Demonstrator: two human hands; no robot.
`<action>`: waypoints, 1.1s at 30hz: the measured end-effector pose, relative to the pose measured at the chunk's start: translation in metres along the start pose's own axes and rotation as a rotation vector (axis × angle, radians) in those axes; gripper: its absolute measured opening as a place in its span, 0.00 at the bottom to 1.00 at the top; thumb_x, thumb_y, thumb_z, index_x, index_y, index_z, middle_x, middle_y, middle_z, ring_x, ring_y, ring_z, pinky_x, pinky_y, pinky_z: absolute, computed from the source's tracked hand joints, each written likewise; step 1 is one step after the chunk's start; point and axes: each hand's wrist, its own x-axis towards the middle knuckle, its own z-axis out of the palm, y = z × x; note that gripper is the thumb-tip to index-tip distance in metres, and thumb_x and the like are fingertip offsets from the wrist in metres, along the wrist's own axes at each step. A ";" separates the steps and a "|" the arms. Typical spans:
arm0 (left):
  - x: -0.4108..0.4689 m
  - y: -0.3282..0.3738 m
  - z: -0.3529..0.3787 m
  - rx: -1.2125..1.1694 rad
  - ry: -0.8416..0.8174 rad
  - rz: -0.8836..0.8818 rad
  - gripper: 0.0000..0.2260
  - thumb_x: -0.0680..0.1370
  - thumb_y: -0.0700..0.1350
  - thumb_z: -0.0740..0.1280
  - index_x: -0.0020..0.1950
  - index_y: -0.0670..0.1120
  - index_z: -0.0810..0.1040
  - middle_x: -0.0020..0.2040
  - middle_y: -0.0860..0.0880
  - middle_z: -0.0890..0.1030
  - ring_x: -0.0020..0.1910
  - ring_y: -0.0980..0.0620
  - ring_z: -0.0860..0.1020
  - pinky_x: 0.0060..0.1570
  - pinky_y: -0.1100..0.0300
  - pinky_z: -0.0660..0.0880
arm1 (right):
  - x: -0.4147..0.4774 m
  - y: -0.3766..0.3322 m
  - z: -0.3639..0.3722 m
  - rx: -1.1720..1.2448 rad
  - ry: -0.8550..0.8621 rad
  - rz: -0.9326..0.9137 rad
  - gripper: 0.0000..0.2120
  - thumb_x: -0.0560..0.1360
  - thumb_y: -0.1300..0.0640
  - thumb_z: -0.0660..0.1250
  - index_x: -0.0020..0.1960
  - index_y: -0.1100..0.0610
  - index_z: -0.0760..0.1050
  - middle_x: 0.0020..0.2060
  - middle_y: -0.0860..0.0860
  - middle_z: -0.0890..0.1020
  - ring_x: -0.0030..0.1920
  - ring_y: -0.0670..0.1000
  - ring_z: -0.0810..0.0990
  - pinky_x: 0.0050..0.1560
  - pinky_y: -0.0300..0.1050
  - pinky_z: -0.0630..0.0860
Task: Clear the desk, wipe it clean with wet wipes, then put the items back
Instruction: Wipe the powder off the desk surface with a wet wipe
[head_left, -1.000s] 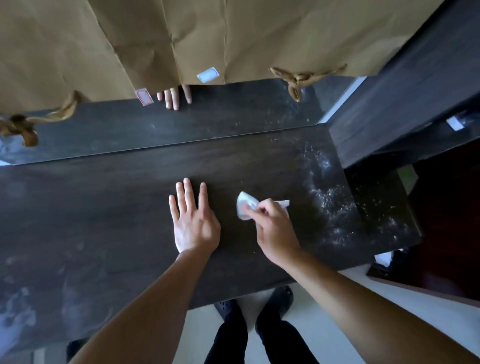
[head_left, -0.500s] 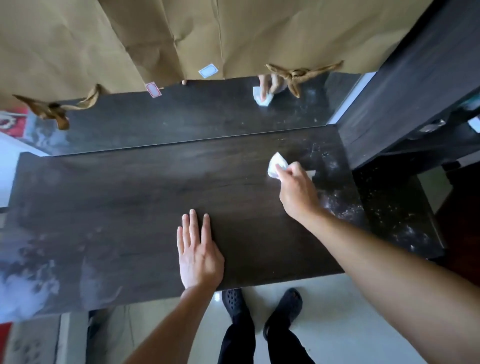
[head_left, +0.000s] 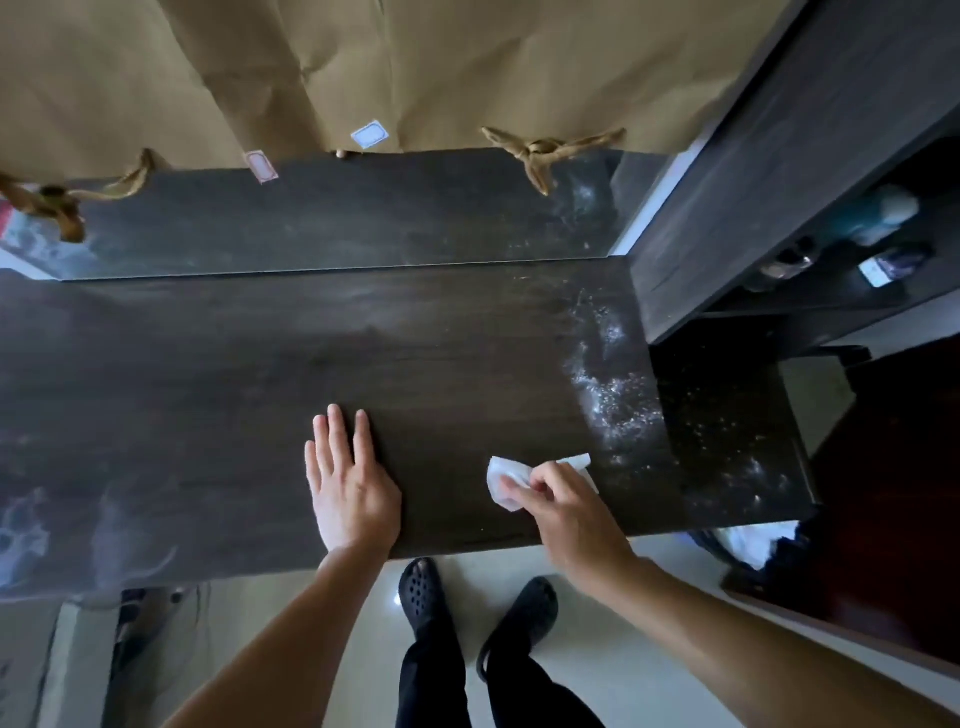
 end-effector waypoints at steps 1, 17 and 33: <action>-0.004 0.012 0.002 -0.022 -0.001 -0.046 0.26 0.74 0.42 0.50 0.71 0.39 0.68 0.74 0.36 0.62 0.74 0.37 0.58 0.73 0.43 0.53 | -0.013 0.007 -0.005 0.003 0.025 0.086 0.13 0.74 0.60 0.67 0.56 0.46 0.75 0.42 0.46 0.74 0.43 0.49 0.73 0.41 0.39 0.71; -0.018 0.073 0.025 0.082 -0.073 0.098 0.25 0.76 0.44 0.52 0.73 0.40 0.65 0.75 0.37 0.59 0.76 0.39 0.54 0.74 0.43 0.50 | -0.047 0.078 -0.040 -0.019 0.100 0.008 0.19 0.71 0.66 0.64 0.59 0.51 0.78 0.41 0.51 0.73 0.42 0.50 0.69 0.41 0.38 0.68; -0.019 0.075 0.024 0.095 -0.017 0.095 0.25 0.76 0.44 0.52 0.72 0.40 0.65 0.75 0.37 0.60 0.75 0.39 0.55 0.74 0.44 0.51 | 0.014 0.127 -0.050 -0.031 0.174 0.052 0.22 0.70 0.73 0.67 0.60 0.56 0.78 0.44 0.54 0.75 0.44 0.56 0.74 0.45 0.44 0.74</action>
